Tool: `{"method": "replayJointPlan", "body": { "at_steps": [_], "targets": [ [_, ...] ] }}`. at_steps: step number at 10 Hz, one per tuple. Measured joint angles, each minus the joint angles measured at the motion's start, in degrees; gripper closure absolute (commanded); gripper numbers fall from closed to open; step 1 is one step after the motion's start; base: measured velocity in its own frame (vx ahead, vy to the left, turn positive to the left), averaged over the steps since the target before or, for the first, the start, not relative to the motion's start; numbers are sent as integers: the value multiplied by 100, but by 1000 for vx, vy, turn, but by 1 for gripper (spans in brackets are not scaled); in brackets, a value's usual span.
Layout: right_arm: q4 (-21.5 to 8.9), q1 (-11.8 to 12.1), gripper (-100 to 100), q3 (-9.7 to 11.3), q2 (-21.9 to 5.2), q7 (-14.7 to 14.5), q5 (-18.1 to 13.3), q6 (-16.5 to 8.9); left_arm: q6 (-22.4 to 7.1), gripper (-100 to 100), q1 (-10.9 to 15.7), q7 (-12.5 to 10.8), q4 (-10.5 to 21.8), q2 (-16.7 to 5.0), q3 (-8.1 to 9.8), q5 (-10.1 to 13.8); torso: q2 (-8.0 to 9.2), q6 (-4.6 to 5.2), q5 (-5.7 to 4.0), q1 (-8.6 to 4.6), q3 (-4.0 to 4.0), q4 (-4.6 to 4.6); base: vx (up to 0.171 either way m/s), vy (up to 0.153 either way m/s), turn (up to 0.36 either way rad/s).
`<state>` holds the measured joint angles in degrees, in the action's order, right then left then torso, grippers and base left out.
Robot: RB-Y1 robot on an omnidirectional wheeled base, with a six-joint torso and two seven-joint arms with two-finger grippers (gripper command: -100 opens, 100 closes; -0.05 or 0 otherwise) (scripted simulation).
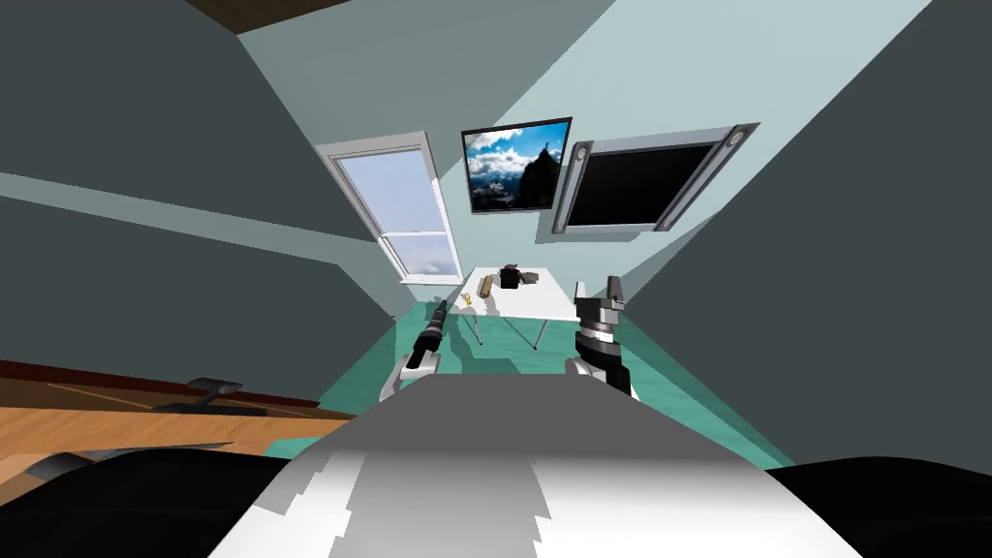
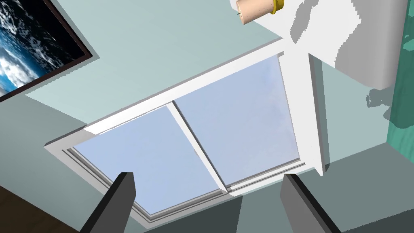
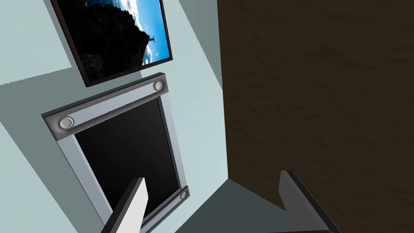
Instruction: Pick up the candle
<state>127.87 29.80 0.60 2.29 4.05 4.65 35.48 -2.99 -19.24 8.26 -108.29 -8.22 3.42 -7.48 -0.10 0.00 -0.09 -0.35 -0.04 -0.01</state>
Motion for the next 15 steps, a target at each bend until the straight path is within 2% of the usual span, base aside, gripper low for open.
{"method": "replayJointPlan", "body": {
  "at_steps": [2, 3, 5, 7, 15],
  "targets": [
    [0, 1, 0, 0, 0, 0, 0, 0, -271, -100, 66, 88, 242, -60, 63, -127, -14, 0, -1, -2, -8, -3, 74, -98, -62],
    [0, 1, 0, 0, 0, 0, 0, 0, -433, -100, 169, 168, 380, -21, 83, -239, -19, 0, 0, 3, -11, -4, 107, -72, -60],
    [0, 1, 0, -1, -1, 0, 0, 0, -693, -100, 214, 319, 566, 1, 121, -441, -34, -1, 3, 19, -20, -8, 124, -61, -58],
    [0, 1, 0, 0, 0, 0, 0, 0, -867, -100, 328, 451, 869, -38, 194, -626, -41, -1, 0, 0, -24, -9, 147, -101, -53],
    [1, 2, 0, -1, -1, 0, 0, 0, -1679, -100, 670, 1050, 1615, -220, 376, -1418, -45, -2, 2, 14, -27, -11, 140, -50, -40]
  ]
}}
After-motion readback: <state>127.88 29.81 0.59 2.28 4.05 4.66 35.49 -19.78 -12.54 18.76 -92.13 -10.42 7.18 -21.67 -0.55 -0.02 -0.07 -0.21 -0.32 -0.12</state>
